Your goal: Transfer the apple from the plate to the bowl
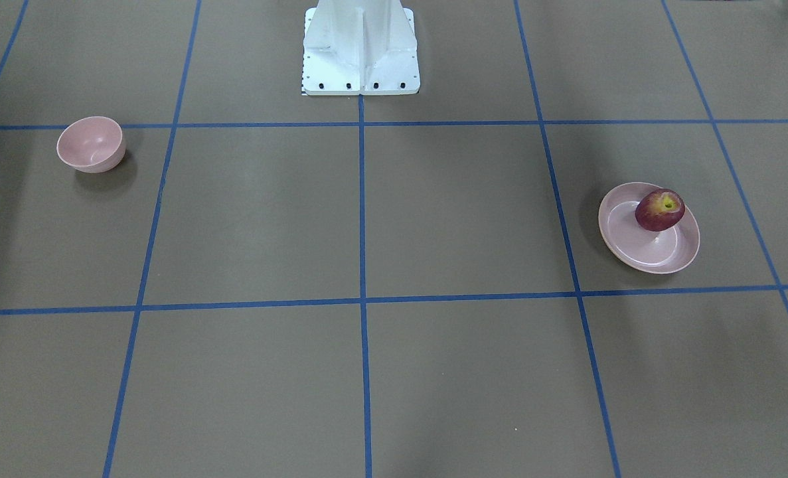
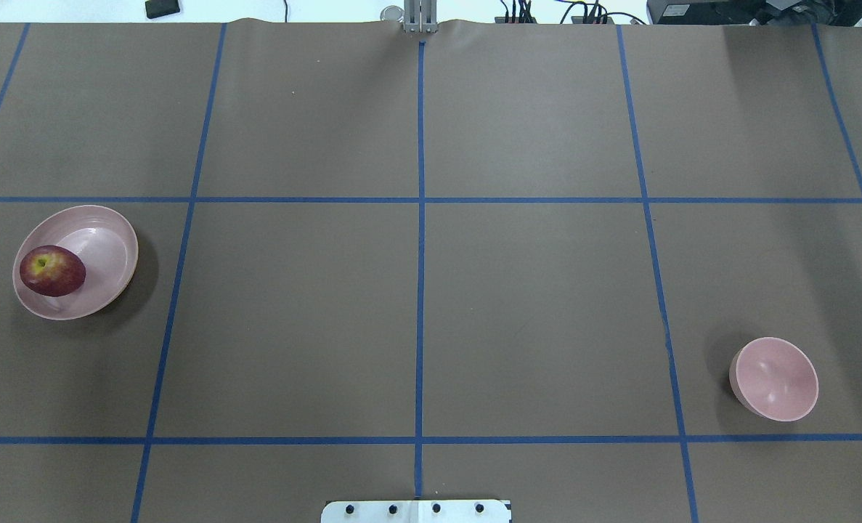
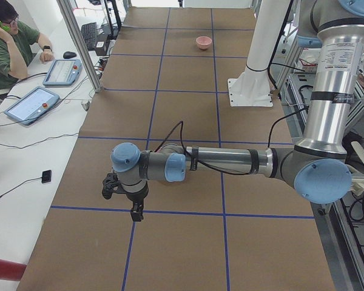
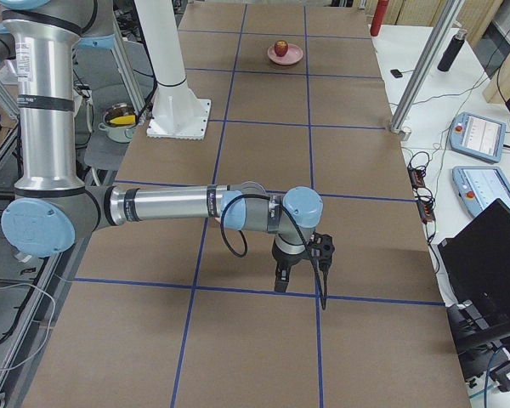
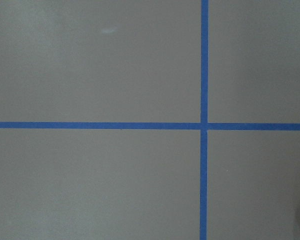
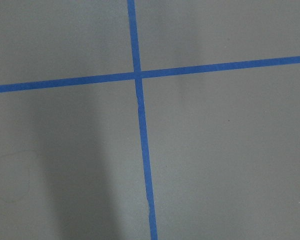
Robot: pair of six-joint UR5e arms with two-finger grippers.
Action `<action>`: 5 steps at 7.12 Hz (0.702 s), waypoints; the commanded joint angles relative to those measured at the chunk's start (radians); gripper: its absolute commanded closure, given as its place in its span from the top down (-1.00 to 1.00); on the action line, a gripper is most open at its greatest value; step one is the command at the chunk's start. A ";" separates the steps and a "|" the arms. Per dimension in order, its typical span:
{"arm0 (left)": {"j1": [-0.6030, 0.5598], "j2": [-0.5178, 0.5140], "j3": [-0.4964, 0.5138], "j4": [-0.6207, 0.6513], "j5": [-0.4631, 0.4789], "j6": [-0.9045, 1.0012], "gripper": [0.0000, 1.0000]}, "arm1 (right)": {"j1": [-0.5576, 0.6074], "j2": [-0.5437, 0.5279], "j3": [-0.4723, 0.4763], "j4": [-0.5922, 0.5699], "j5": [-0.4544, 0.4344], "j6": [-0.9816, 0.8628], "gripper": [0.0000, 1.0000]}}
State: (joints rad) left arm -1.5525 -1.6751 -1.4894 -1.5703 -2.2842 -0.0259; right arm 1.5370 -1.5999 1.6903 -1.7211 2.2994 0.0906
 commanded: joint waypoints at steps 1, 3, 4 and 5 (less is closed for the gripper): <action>0.000 0.000 -0.005 0.001 0.002 -0.002 0.98 | 0.000 -0.002 -0.001 0.000 0.000 0.003 1.00; -0.001 0.000 -0.025 0.001 0.003 -0.003 0.98 | 0.000 0.001 0.006 0.000 0.003 0.003 1.00; 0.006 -0.002 -0.022 -0.013 -0.003 0.000 0.98 | 0.000 0.000 0.006 0.000 -0.003 0.001 1.00; 0.009 0.000 -0.026 -0.029 -0.012 -0.003 0.98 | 0.000 0.008 0.011 0.000 -0.003 0.003 1.00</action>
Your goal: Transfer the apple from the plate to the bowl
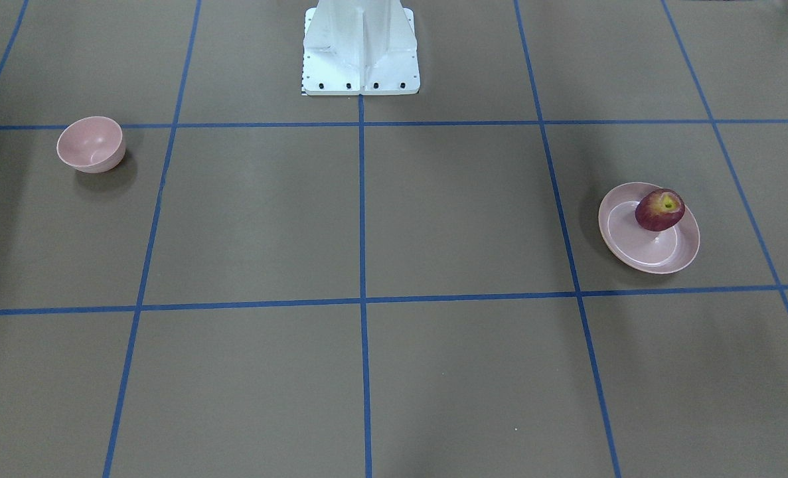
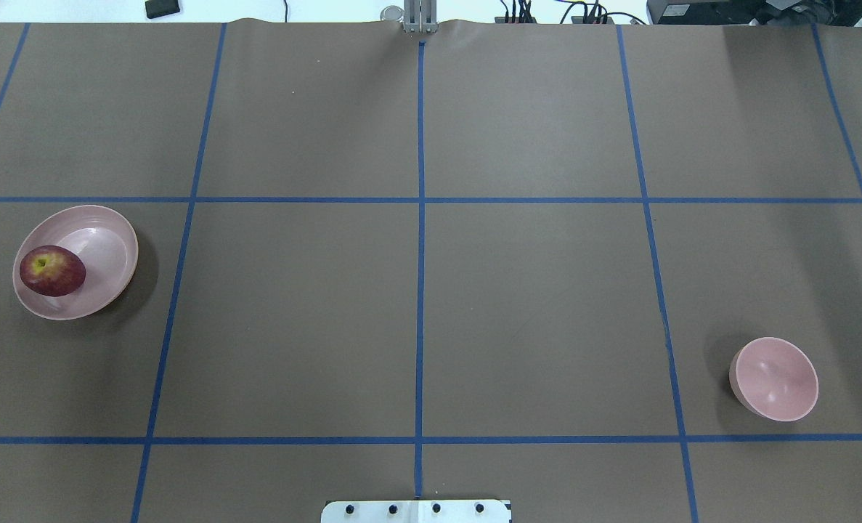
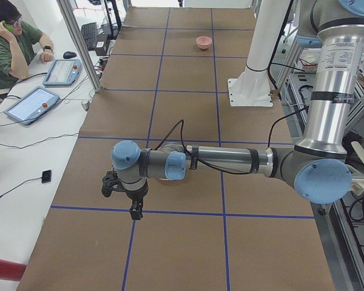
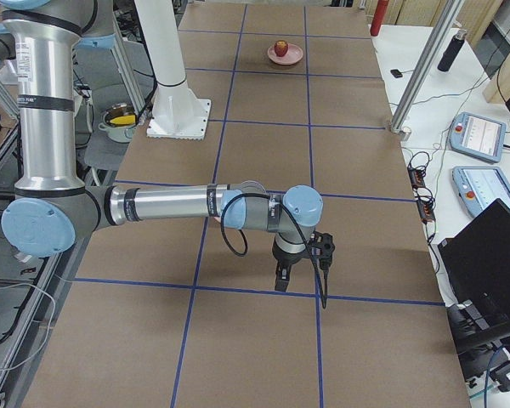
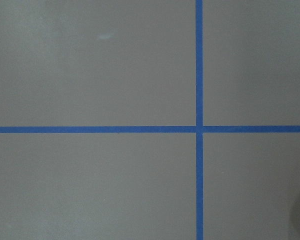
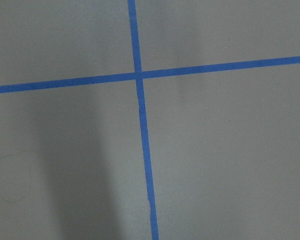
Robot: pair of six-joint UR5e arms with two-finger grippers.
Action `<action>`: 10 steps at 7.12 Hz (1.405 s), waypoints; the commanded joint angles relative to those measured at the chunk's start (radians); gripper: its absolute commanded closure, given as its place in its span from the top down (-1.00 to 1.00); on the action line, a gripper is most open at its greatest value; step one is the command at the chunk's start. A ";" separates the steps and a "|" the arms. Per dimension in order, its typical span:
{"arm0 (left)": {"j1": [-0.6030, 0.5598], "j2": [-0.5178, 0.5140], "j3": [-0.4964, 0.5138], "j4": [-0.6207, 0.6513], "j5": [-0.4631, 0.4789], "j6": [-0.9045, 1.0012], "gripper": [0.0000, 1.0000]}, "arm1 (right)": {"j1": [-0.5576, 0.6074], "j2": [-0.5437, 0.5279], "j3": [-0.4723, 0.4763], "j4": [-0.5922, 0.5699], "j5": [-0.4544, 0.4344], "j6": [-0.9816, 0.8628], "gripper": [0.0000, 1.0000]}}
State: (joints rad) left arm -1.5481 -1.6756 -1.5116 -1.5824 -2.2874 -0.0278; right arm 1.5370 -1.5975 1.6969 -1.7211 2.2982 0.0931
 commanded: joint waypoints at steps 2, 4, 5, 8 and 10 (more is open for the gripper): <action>0.013 -0.001 -0.009 -0.025 -0.010 0.000 0.98 | 0.000 0.080 0.023 -0.002 0.001 0.002 1.00; 0.013 -0.003 -0.019 -0.086 -0.012 -0.004 0.98 | -0.047 0.097 0.012 0.000 0.001 0.001 1.00; 0.014 -0.004 -0.027 -0.128 -0.012 -0.006 0.98 | -0.054 0.085 0.023 0.027 0.022 -0.007 1.00; 0.036 0.037 -0.035 -0.207 -0.007 -0.070 0.98 | -0.174 -0.002 0.128 0.171 0.117 -0.010 1.00; 0.037 0.074 -0.032 -0.229 -0.012 -0.072 0.98 | -0.265 -0.109 0.178 0.292 0.136 0.103 1.00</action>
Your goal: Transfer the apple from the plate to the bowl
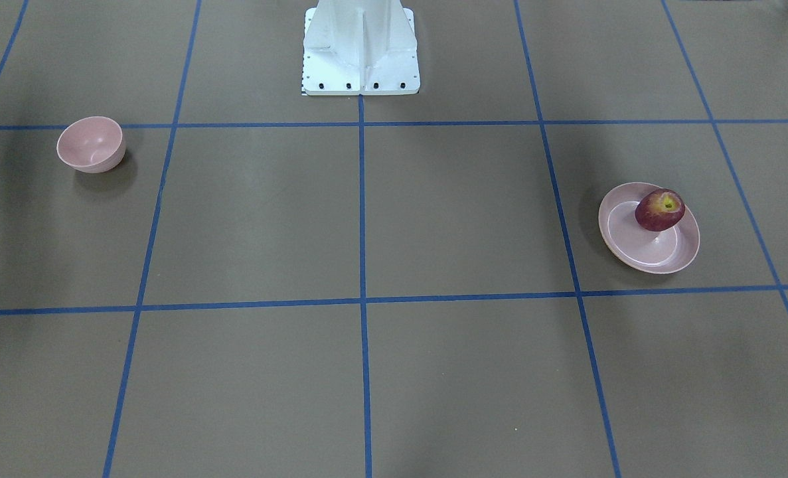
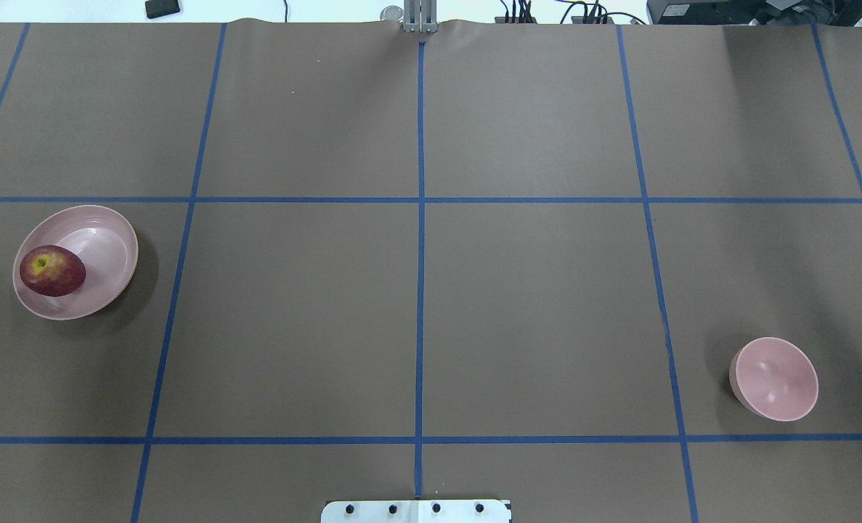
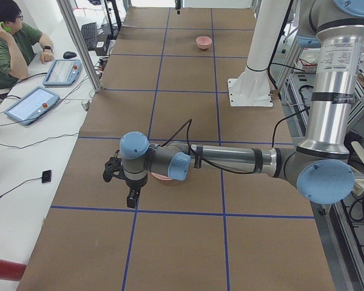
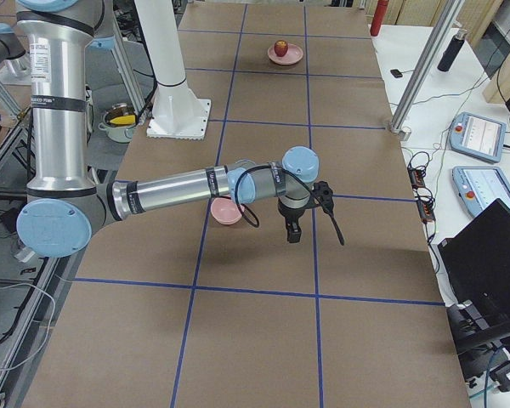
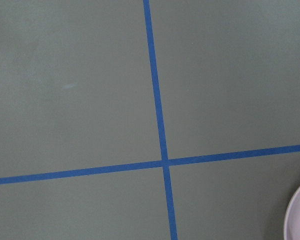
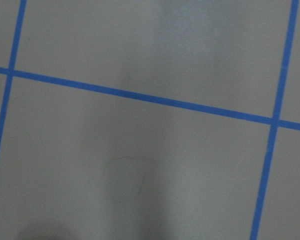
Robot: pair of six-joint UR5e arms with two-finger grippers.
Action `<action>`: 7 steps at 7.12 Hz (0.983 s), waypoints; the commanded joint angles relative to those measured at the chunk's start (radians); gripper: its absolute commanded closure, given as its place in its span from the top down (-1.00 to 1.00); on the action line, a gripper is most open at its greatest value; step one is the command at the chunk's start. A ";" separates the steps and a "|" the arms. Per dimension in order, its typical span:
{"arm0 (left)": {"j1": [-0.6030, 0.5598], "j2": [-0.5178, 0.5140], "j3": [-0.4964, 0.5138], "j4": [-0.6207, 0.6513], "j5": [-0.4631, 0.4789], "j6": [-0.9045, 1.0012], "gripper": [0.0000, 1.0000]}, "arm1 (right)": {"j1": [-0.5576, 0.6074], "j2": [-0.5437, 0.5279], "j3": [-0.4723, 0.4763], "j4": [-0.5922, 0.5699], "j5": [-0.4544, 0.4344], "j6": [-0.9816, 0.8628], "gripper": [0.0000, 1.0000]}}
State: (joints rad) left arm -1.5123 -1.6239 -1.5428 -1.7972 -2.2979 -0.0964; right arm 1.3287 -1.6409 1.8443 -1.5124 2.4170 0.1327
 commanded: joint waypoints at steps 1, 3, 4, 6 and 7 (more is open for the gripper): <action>0.001 0.024 0.003 -0.014 -0.002 -0.003 0.98 | -0.119 -0.141 0.029 0.236 0.028 0.089 1.00; 0.001 0.024 0.000 -0.014 -0.020 -0.005 0.98 | -0.248 -0.235 0.006 0.535 0.037 0.336 1.00; 0.001 0.024 0.003 -0.014 -0.020 -0.003 0.98 | -0.297 -0.235 -0.009 0.588 0.037 0.384 1.00; 0.001 0.024 0.001 -0.013 -0.020 -0.005 0.98 | -0.368 -0.234 -0.031 0.594 0.034 0.386 1.00; 0.001 0.024 0.000 -0.014 -0.021 -0.005 0.98 | -0.394 -0.231 -0.048 0.594 0.034 0.383 1.00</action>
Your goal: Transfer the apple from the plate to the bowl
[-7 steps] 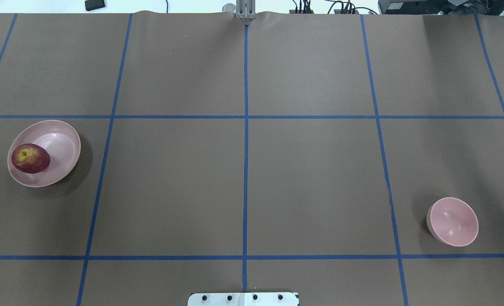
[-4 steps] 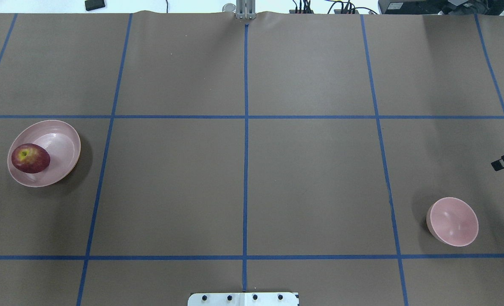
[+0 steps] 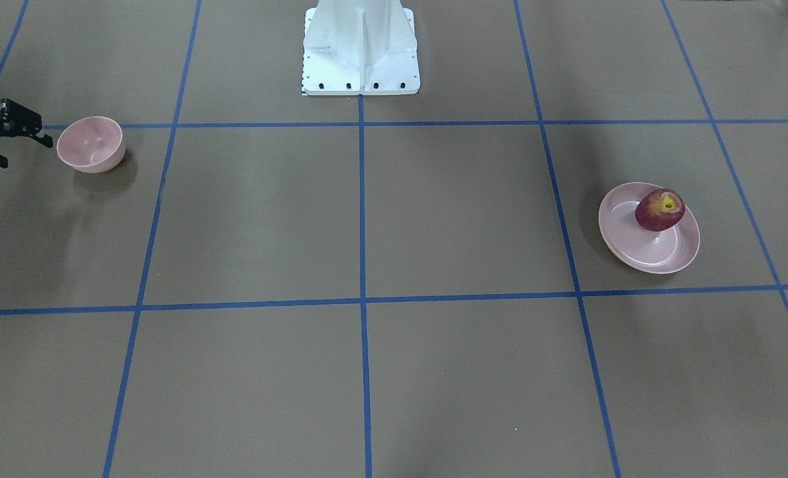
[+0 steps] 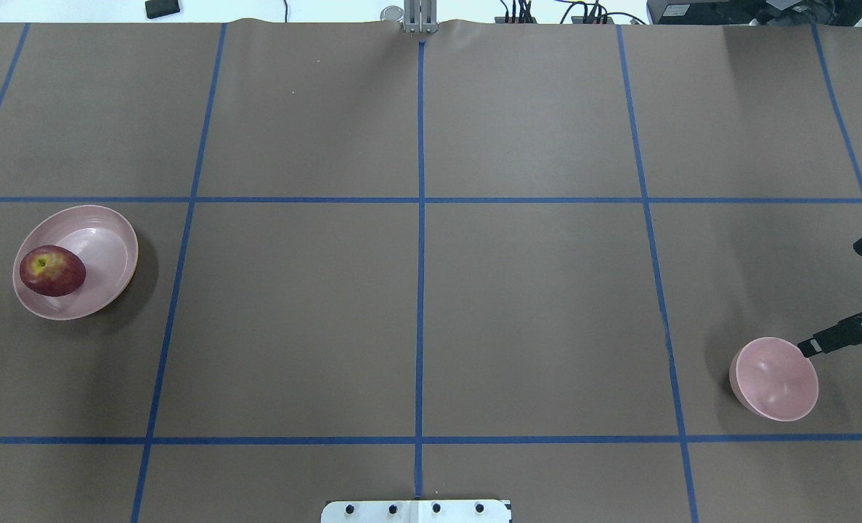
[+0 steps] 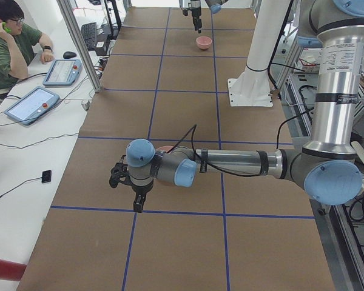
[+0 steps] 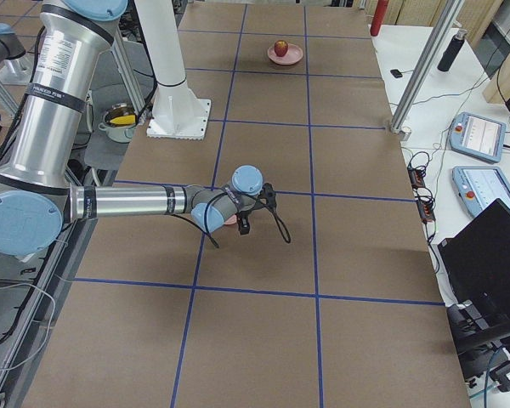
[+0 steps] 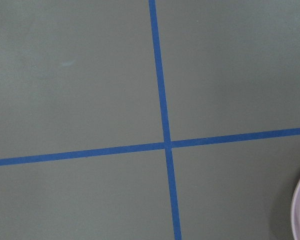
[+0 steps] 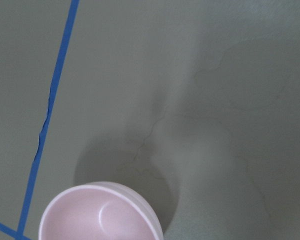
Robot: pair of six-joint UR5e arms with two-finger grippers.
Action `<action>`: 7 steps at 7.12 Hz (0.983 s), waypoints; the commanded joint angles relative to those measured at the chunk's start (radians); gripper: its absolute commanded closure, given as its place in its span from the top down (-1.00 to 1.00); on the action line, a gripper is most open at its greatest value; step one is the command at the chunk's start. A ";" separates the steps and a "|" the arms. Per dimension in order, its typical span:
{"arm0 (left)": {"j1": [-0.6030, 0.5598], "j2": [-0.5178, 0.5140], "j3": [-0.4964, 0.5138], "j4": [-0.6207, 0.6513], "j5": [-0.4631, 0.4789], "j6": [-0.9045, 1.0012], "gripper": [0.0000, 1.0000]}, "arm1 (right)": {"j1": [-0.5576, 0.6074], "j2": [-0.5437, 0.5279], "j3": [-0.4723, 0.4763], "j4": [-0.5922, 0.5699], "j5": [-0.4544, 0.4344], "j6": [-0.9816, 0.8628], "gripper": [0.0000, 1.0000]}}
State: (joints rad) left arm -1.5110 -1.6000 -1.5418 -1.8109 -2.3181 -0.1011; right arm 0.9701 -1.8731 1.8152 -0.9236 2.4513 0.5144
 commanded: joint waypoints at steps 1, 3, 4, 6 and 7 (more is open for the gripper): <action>0.000 0.000 -0.003 -0.001 -0.001 0.000 0.98 | -0.063 0.003 -0.025 0.005 0.000 0.004 1.00; 0.000 0.000 -0.004 -0.001 0.000 0.000 0.98 | -0.102 0.009 -0.045 0.005 0.000 0.006 -0.14; 0.000 0.000 -0.004 -0.001 0.000 0.000 0.98 | -0.112 0.011 -0.045 0.006 -0.001 -0.005 -0.99; 0.000 0.000 -0.004 -0.001 0.000 0.000 0.98 | -0.113 0.026 -0.043 0.008 0.002 0.006 -1.00; 0.000 -0.001 -0.004 -0.001 -0.001 -0.005 0.98 | -0.108 0.025 -0.034 0.009 0.006 0.007 -1.00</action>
State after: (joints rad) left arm -1.5110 -1.6004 -1.5463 -1.8116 -2.3182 -0.1024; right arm 0.8593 -1.8492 1.7735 -0.9159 2.4536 0.5178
